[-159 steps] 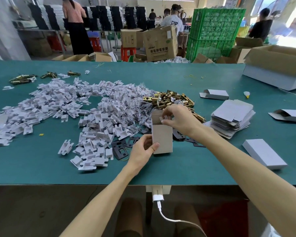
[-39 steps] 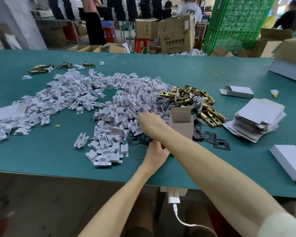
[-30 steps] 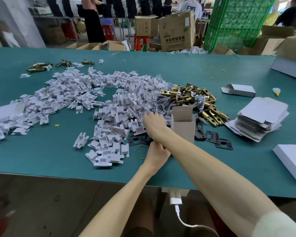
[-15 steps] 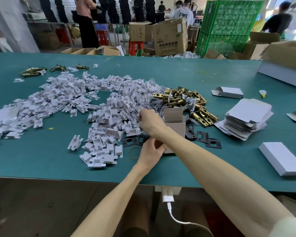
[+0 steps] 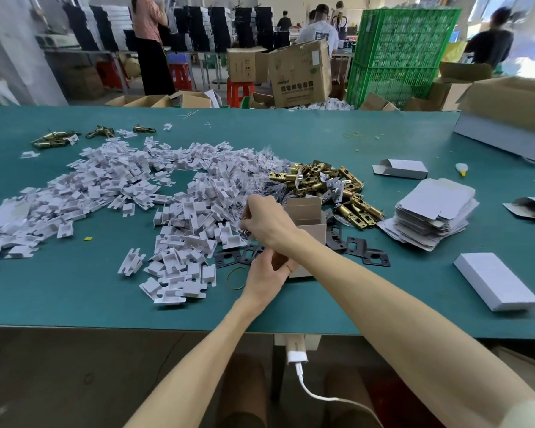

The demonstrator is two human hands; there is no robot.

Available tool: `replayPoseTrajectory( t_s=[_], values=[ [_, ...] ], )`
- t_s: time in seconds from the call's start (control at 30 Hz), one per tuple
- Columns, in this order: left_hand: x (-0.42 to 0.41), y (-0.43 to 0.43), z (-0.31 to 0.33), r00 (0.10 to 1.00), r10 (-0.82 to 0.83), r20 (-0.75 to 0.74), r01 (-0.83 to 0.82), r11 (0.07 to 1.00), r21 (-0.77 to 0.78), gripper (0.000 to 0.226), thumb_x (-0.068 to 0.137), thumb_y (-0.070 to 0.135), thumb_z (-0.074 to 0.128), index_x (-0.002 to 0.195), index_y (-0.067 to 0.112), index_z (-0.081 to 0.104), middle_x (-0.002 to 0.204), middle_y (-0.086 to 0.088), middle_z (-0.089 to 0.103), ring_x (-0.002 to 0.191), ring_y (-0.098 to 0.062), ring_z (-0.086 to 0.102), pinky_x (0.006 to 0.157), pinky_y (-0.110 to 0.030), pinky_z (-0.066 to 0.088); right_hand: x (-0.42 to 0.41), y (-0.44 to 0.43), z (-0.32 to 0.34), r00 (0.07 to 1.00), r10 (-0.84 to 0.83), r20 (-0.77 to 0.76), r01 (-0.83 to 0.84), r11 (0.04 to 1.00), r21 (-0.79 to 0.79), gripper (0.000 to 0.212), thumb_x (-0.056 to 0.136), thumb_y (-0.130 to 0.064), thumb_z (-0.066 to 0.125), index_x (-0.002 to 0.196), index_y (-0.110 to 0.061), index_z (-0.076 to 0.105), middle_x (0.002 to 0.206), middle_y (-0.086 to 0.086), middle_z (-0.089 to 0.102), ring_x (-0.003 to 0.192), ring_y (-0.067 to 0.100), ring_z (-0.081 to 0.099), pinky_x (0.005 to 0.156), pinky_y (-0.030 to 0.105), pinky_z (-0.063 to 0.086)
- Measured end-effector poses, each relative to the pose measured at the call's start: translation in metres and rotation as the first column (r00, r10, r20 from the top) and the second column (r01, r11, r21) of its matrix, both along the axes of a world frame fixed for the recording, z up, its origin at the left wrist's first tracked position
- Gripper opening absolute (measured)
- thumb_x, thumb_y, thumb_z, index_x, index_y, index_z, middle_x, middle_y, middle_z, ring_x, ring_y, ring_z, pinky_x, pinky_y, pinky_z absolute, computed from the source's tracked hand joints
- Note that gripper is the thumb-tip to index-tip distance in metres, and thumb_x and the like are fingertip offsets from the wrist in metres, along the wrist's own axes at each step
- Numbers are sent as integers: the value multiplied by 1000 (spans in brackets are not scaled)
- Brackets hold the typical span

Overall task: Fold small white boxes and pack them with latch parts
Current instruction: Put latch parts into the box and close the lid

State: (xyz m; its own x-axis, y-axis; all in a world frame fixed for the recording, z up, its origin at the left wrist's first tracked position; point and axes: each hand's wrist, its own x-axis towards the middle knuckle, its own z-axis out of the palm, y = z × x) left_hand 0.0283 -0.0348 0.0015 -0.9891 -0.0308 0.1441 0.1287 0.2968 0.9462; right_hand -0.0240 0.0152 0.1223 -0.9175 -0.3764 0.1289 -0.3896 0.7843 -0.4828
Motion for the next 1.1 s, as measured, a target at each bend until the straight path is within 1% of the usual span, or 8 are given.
replayPoseTrajectory(
  t_s=[0.1,0.2,0.33,0.5,0.6,0.7,0.83,1.1],
  values=[
    [2,1,1,1000,-11,-19,12,1000,22,19,95,27,75,100,40,61,99,14,73,91,5,67,74,-8,47,0,4,4,999,33,36,-32,999,-31,6,95,2,59,98,-2,64,99,16,68,87,34,67,81,51,59],
    [2,1,1,1000,-24,-18,24,999,23,17,96,29,75,106,34,63,105,11,74,96,1,67,80,-11,50,2,9,7,996,71,58,-66,994,-85,13,95,4,59,103,-4,66,105,15,70,95,28,66,87,43,58],
    [2,1,2,999,-41,-2,41,998,51,25,96,29,75,118,24,64,111,12,73,102,3,67,87,-11,51,10,21,21,995,100,11,-95,969,-226,8,93,-5,71,99,-7,66,93,9,73,81,16,70,77,31,60],
    [2,3,2,998,-58,16,56,992,111,29,96,24,75,121,24,61,116,10,73,104,1,69,90,-16,54,5,59,45,992,-12,-126,-23,961,-277,11,89,-16,77,90,-13,67,76,-10,67,67,-2,66,69,20,54],
    [2,2,2,998,-62,11,60,990,129,29,95,24,76,120,26,61,116,9,73,104,0,69,91,-17,55,-2,88,46,983,-81,-163,40,970,-239,12,88,-14,78,92,-9,69,83,0,72,78,13,69,75,33,58],
    [2,2,2,998,-67,8,65,988,137,27,95,24,76,118,28,61,116,8,73,105,-2,70,92,-21,56,-2,106,35,987,-21,-157,-7,984,-181,7,92,-4,72,95,-11,71,92,2,74,87,19,70,85,42,59],
    [2,2,2,998,-65,9,63,989,136,28,96,24,75,121,23,62,117,5,74,107,-7,70,95,-26,57,0,113,17,988,28,-154,-54,984,-169,11,94,-3,67,99,-12,72,96,1,76,92,16,71,90,41,58],
    [2,2,3,998,-59,7,58,991,123,29,96,27,75,122,23,62,117,6,73,104,-2,69,93,-24,56,-1,119,9,990,67,-125,-78,994,-82,5,92,-15,73,96,-12,75,95,-1,77,92,16,70,90,41,55]
  ],
)
